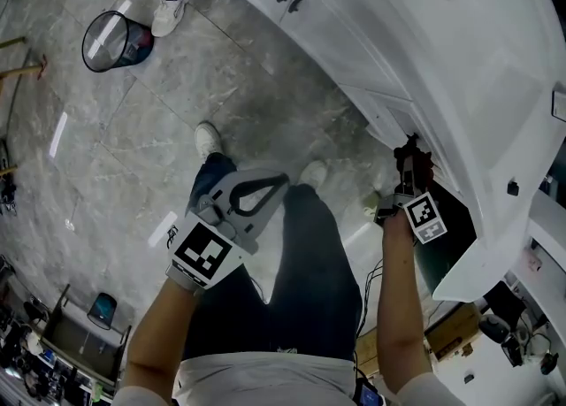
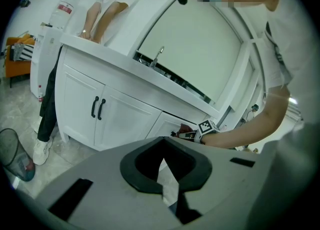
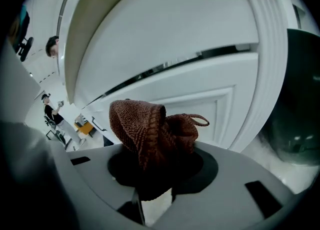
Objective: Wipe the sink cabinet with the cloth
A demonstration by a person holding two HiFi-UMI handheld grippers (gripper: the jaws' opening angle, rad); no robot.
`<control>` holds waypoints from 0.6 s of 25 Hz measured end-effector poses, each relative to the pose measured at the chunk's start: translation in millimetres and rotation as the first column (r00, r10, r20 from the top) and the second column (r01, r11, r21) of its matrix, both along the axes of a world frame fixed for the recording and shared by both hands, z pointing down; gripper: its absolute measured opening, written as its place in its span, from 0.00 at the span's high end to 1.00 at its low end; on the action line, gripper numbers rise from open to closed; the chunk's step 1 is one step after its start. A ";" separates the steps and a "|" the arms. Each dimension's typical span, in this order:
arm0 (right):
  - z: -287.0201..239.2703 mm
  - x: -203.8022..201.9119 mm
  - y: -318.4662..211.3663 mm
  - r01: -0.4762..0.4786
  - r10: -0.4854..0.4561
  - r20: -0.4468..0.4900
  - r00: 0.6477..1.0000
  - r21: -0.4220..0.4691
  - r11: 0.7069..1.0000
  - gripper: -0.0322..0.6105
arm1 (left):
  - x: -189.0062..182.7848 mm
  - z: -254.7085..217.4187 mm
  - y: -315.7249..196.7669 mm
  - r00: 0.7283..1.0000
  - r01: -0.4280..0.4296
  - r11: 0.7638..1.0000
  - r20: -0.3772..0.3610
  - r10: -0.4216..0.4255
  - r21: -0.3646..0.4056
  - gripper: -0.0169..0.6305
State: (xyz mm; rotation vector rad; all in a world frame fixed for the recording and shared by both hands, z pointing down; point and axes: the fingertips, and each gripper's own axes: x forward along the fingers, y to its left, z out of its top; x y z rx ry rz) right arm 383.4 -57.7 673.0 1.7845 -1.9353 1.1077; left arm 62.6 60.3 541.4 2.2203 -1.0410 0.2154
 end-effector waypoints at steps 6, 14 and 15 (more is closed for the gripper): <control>48.5 -18.8 -15.7 0.050 -0.052 -0.033 0.998 -0.068 0.996 0.74 | -10.5 8.4 8.9 0.999 0.019 1.000 0.027 -0.019 -0.010 0.96; 51.4 -16.2 -26.5 0.017 -0.022 -0.069 0.997 -0.075 0.997 0.74 | -18.6 11.2 21.6 0.999 0.039 0.999 0.025 -0.039 -0.014 0.96; 48.7 -15.9 -25.8 0.012 -0.017 -0.067 0.998 -0.075 0.997 0.74 | -19.4 10.8 22.7 0.999 0.038 0.999 0.028 -0.037 -0.012 0.96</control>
